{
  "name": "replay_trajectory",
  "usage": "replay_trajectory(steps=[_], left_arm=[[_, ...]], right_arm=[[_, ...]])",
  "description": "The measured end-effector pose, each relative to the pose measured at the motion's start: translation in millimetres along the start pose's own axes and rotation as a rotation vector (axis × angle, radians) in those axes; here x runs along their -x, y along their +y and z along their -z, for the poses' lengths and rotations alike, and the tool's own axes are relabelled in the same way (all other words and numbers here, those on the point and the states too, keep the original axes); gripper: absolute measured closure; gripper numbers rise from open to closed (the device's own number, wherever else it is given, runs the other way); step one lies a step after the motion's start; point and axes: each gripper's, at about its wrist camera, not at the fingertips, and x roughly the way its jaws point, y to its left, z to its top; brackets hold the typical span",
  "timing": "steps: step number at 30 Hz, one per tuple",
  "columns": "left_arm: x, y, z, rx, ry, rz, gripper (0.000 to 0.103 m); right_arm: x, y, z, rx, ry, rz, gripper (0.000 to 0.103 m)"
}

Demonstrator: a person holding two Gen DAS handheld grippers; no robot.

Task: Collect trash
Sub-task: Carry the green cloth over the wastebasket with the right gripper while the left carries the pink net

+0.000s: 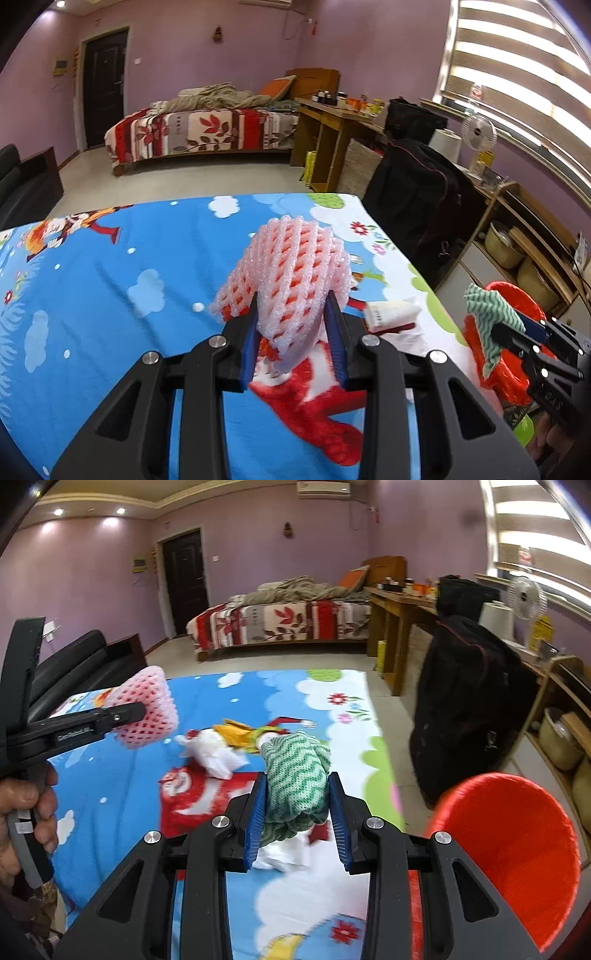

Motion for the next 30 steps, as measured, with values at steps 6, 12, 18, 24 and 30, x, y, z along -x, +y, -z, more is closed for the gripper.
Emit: replay_trajectory(steps=[6,12,18,24,30], left_arm=[[-1,-38,0,-0.066,-0.001,0.038,0.071],[-4,-76,1,-0.127,0.011,0.087,0.071],[-9,-119,4,-0.185,0.025,0.147,0.071],[-15,-171,11,-0.269,0.044,0.22,0.07],[-23,-212,19,-0.326,0.069,0.281,0.069]], right_arm=[[19,-34,11,-0.039,-0.017,0.069,0.07],[34,-67,23,-0.087,-0.025,0.124,0.07],[46,-97,33,-0.139,-0.034,0.183,0.07],[57,-127,46,-0.196,-0.042,0.227,0.07],[67,-155,59,-0.247,-0.045,0.261,0.07]])
